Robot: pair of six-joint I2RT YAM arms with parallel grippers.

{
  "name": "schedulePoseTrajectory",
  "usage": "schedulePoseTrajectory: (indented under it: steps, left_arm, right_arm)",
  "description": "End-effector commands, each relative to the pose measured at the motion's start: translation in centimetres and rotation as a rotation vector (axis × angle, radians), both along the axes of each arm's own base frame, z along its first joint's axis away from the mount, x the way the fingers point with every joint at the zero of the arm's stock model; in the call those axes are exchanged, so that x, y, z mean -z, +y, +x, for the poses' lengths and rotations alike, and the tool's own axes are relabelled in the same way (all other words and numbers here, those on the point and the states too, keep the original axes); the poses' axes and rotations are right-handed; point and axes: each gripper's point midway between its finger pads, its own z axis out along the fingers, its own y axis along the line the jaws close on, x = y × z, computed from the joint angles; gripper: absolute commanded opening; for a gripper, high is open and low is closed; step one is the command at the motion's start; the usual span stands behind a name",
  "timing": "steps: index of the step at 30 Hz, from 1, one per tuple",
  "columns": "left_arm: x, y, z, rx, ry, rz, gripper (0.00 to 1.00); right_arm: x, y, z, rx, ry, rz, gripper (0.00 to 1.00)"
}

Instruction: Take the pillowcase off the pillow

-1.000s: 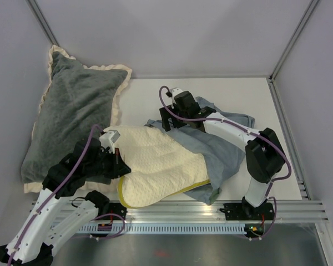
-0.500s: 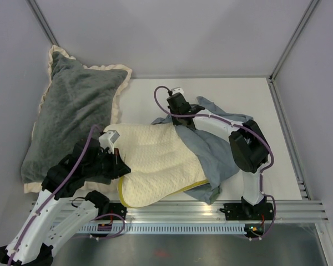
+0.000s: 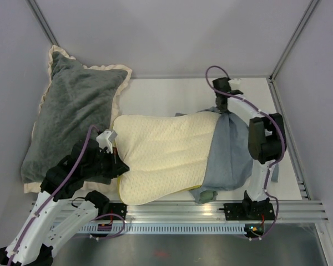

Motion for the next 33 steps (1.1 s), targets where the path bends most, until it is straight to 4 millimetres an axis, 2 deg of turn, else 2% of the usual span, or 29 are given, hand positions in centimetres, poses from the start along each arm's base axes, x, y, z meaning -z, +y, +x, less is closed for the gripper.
schedulePoseTrajectory:
  steps: [1, 3, 5, 8, 9, 10, 13, 15, 17, 21, 23, 25, 27, 29, 32, 33]
  left_arm:
    - [-1.7, 0.4, 0.3, -0.043, -0.042, -0.023, 0.02]
    - [-1.6, 0.7, 0.8, -0.068, -0.055, -0.008, 0.02]
    - [-1.5, 0.8, 1.3, -0.085, -0.055, 0.007, 0.02]
    - [-2.3, 1.7, 2.1, -0.141, -0.076, 0.036, 0.02]
    - [-2.6, 2.7, 2.2, -0.192, -0.089, 0.064, 0.02]
    - [-4.4, 3.5, 2.4, -0.239, -0.143, 0.049, 0.02]
    - [-7.7, 6.2, 2.0, -0.364, -0.239, 0.041, 0.02]
    - [-8.8, 8.6, 1.8, -0.475, -0.280, 0.071, 0.02]
    - [-10.5, 10.9, 0.8, -0.577, -0.333, 0.047, 0.02]
    - [-13.7, 13.7, -1.4, -0.694, -0.473, -0.094, 0.02]
    - [-14.4, 14.7, -2.4, -0.722, -0.529, -0.148, 0.02]
    - [-14.7, 14.7, -2.6, -0.716, -0.548, -0.170, 0.02]
    - [-14.0, 13.9, -1.9, -0.691, -0.515, -0.136, 0.02]
    - [-13.4, 12.5, -1.3, -0.635, -0.475, -0.119, 0.02]
    - [-11.0, 9.1, 0.5, -0.502, -0.383, -0.077, 0.02]
    - [-10.5, 8.2, 0.8, -0.465, -0.366, -0.073, 0.02]
  right_arm:
    - [-5.2, -6.3, -1.3, 0.168, -0.108, 0.014, 0.00]
    - [-5.8, -4.5, -0.7, 0.089, -0.157, 0.084, 0.00]
    - [-5.7, -3.4, -1.2, 0.056, -0.163, 0.132, 0.00]
    - [-5.7, -3.8, -1.1, 0.075, -0.165, 0.107, 0.00]
    - [-5.5, -4.2, -1.4, 0.087, -0.138, 0.079, 0.00]
    - [-5.9, -4.7, -0.9, 0.106, -0.141, 0.064, 0.00]
    - [-6.6, -5.9, -1.0, 0.145, -0.145, 0.077, 0.00]
    - [-7.0, -5.5, -0.6, 0.120, -0.167, 0.162, 0.00]
    - [-8.3, -6.5, -0.4, 0.132, -0.229, 0.207, 0.00]
    - [-10.4, -7.8, -0.3, 0.172, -0.290, 0.218, 0.00]
    - [-10.9, -8.3, -0.3, 0.183, -0.295, 0.222, 0.00]
    - [-11.8, -8.6, -0.1, 0.189, -0.319, 0.235, 0.00]
    - [-12.9, -8.9, 0.1, 0.186, -0.347, 0.243, 0.00]
    - [-13.8, -8.8, 0.3, 0.180, -0.368, 0.252, 0.00]
    - [-16.4, -8.1, 1.6, 0.140, -0.434, 0.290, 0.00]
    - [-18.1, -7.9, 2.4, 0.124, -0.474, 0.300, 0.00]
